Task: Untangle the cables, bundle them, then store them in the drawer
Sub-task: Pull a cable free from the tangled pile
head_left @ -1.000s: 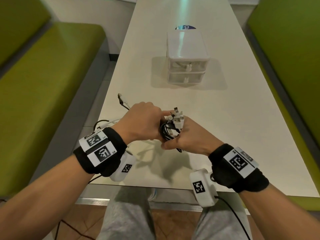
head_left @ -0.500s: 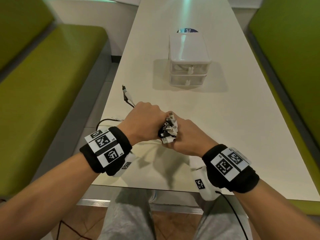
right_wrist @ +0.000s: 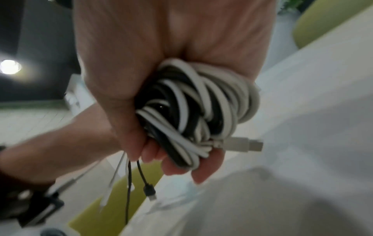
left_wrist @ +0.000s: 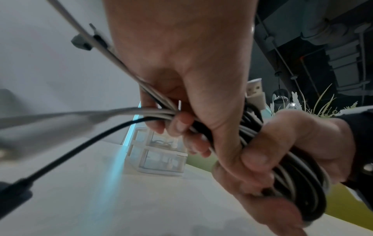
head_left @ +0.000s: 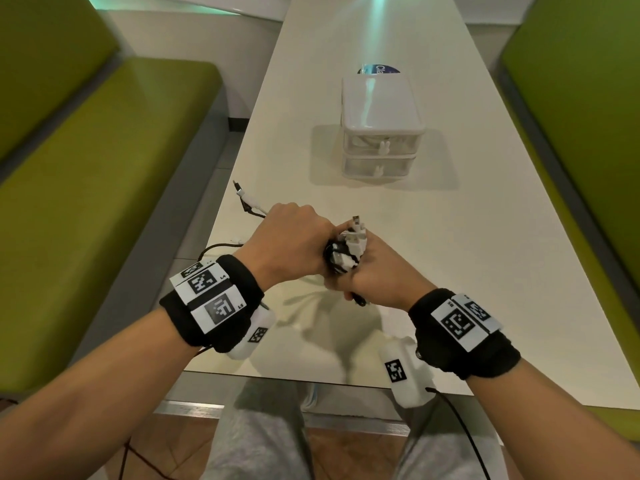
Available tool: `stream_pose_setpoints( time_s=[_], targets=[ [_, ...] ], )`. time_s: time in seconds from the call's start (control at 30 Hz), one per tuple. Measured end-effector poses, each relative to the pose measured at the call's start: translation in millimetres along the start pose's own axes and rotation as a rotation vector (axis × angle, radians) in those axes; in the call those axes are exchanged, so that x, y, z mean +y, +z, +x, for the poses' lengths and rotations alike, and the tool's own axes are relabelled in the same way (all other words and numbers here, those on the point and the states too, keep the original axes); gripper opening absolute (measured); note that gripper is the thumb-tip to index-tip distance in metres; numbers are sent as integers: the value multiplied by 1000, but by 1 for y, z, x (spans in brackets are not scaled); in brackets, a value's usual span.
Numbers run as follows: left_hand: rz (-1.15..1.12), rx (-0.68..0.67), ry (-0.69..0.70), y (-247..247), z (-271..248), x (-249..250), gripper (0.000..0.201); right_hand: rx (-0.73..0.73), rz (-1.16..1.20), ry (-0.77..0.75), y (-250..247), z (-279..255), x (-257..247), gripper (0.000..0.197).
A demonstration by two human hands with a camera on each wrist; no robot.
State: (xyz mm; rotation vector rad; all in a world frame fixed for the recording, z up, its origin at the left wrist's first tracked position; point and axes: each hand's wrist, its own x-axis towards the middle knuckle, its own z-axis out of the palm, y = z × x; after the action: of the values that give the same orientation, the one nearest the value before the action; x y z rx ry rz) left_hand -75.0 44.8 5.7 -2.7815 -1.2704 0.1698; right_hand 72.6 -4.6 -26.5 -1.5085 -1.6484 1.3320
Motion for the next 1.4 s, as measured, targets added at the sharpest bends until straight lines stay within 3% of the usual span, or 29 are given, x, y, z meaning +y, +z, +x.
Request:
stream_pose_setpoints(
  time_s=[0.13,0.2,0.27,0.4,0.57,0.67,0.73,0.83,1.07,1.23,1.4],
  targets=[
    [-262,111,52,-3,3,-14,38,-44,446,93,-15,-11,1,14],
    [-333,152,40,-6,4,-27,45,-87,699,120,-19,-14,5,23],
    [-300,147,22,-8,4,-36,35,-123,873,136,-20,-12,7,35],
    [-431,51,-35,-2,3,-37,37,-102,1012,156,-20,-10,3,42],
    [-830,-42,-115,6,-3,-36,35,38,1023,176,-26,-11,0,26],
    [-1080,5,-67,5,-10,-25,20,114,1009,148,-27,-11,-2,18],
    [-1150,50,-73,8,-11,-16,27,183,962,113,-25,-9,-2,16],
    [-1124,111,-151,12,-6,-6,26,289,849,58,-18,-5,-2,16],
    [-1016,199,-144,20,-1,19,29,453,771,47,-4,-4,1,25],
    [-895,25,-74,18,0,30,15,462,733,-15,-4,-6,-3,24],
    [-888,-107,-21,5,-2,29,12,445,775,44,-8,-7,-4,30]
  ],
)
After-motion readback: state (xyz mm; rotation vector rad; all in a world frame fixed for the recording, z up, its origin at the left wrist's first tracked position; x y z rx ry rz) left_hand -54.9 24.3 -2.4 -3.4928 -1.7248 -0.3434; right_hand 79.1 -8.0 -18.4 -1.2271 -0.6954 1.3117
